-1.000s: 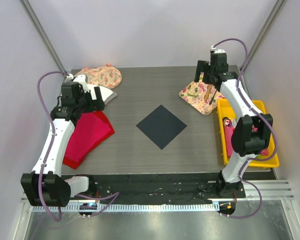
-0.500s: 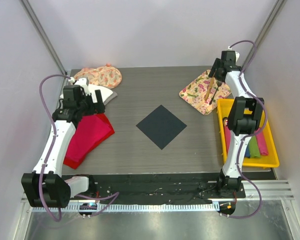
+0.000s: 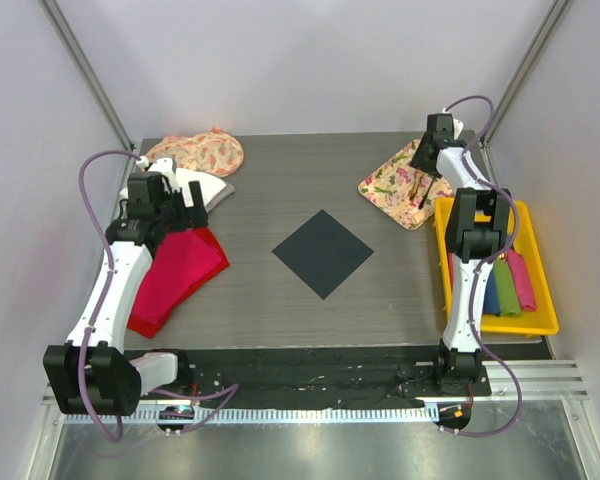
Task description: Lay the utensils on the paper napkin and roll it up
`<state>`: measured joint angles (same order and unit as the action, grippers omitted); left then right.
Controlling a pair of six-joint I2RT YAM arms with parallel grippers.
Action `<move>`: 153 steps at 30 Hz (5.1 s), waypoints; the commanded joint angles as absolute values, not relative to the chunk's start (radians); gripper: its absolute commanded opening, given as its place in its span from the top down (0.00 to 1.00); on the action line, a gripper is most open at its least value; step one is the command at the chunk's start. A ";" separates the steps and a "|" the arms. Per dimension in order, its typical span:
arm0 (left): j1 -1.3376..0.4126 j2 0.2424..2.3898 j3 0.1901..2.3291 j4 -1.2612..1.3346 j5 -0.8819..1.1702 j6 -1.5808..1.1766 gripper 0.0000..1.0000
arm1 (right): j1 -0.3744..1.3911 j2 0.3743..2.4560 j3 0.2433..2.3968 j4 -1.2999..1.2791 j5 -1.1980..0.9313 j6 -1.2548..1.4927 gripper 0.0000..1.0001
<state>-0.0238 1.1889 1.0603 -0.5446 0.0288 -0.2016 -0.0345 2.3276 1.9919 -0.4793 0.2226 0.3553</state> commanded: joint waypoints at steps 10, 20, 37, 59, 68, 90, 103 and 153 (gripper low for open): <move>-0.021 1.201 1.040 -0.479 -0.023 -0.196 0.00 | -0.015 2.387 2.043 -0.451 0.227 0.385 0.55; -0.020 1.212 1.037 -0.474 -0.049 -0.196 0.00 | -0.006 2.411 2.048 -0.451 0.229 0.394 0.59; -0.020 1.221 1.058 -0.482 -0.078 -0.175 0.00 | -0.006 2.405 2.034 -0.489 0.218 0.344 0.99; -0.020 1.216 1.101 -0.489 -0.067 -0.184 0.00 | 0.057 2.034 1.824 -0.468 0.012 0.241 0.99; -0.021 1.221 1.114 -0.508 -0.051 -0.227 0.00 | 0.294 1.796 1.530 -0.454 -0.005 0.337 0.99; -0.021 1.190 1.062 -0.500 -0.069 -0.229 0.00 | 0.141 2.120 1.858 -0.618 0.288 0.357 0.50; -0.020 1.204 1.052 -0.495 -0.077 -0.216 0.00 | 0.103 2.223 1.879 -0.627 0.279 0.380 0.53; -0.021 1.235 1.071 -0.494 -0.077 -0.213 0.00 | 0.080 2.080 1.798 -0.607 0.117 0.328 0.99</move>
